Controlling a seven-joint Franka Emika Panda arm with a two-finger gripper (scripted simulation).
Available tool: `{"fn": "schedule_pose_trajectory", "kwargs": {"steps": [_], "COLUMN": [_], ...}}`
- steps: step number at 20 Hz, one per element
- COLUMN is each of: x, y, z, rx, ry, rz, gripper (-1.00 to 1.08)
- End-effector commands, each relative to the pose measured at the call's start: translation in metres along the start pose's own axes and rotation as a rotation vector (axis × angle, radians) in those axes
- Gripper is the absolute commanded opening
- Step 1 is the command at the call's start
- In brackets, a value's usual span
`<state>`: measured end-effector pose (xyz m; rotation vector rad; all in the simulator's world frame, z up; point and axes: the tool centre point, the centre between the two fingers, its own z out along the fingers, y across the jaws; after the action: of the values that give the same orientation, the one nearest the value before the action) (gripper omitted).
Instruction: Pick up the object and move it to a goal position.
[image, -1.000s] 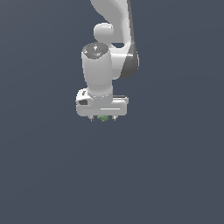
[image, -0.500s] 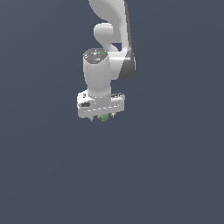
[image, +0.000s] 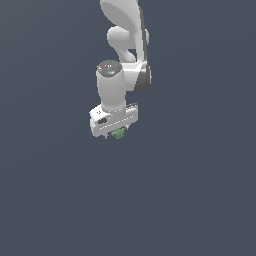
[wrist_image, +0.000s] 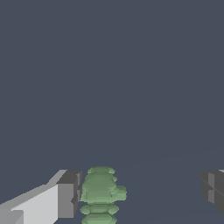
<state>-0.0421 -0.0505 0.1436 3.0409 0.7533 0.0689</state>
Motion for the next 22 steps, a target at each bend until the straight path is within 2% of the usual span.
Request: {"fn": "schedule_pose_trajectory", "kwargs": {"steps": [1, 15, 22], "x": [-0.008, -0.051, -0.068], "y": [-0.003, -0.023, -0.032], "z": [0.006, 0.035, 0.044], "rx": [0.001, 0.017, 0.025], "ry": [-0.005, -0.026, -0.031], "rz": [-0.068, -0.444, -0.584], "gripper": [1.0, 1.0, 1.0]}}
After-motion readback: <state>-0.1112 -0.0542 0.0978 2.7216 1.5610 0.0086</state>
